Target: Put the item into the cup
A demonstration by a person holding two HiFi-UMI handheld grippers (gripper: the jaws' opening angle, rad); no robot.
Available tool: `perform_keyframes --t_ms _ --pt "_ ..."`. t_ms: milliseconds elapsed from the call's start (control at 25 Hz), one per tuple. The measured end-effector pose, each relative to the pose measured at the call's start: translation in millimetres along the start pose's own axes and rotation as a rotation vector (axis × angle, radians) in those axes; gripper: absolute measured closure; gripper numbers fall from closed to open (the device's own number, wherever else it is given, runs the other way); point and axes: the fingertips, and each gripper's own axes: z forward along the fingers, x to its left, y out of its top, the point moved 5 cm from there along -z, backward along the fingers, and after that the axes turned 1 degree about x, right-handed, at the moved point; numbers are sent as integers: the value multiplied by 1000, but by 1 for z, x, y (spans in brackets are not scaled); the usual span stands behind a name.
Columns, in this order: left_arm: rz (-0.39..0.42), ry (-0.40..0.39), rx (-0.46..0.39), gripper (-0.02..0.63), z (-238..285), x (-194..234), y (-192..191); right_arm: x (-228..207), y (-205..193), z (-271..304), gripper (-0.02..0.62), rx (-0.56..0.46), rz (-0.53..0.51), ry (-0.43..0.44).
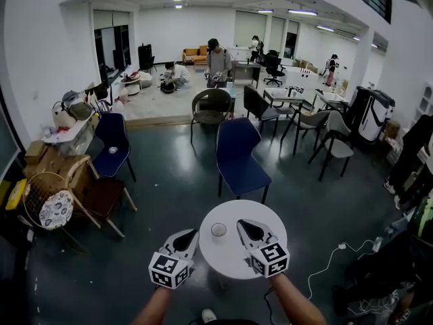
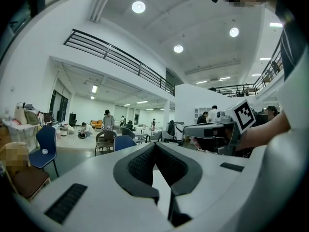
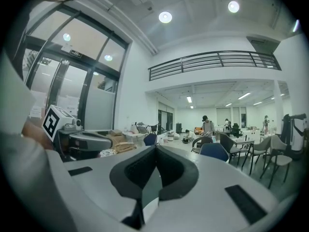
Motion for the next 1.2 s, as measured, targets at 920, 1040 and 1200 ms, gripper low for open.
perform_keyframes --t_ms 920,1040,1200 --pt "-6 34 -4 591 -27 -144 1 -15 -4 -142 580 -20 16 22" --pt "-2 42 -4 591 -34 -157 -2 -13 -8 -156 579 -22 14 29" --pt "0 59 -6 591 -48 -173 -4 -6 -11 -174 580 -24 10 45"
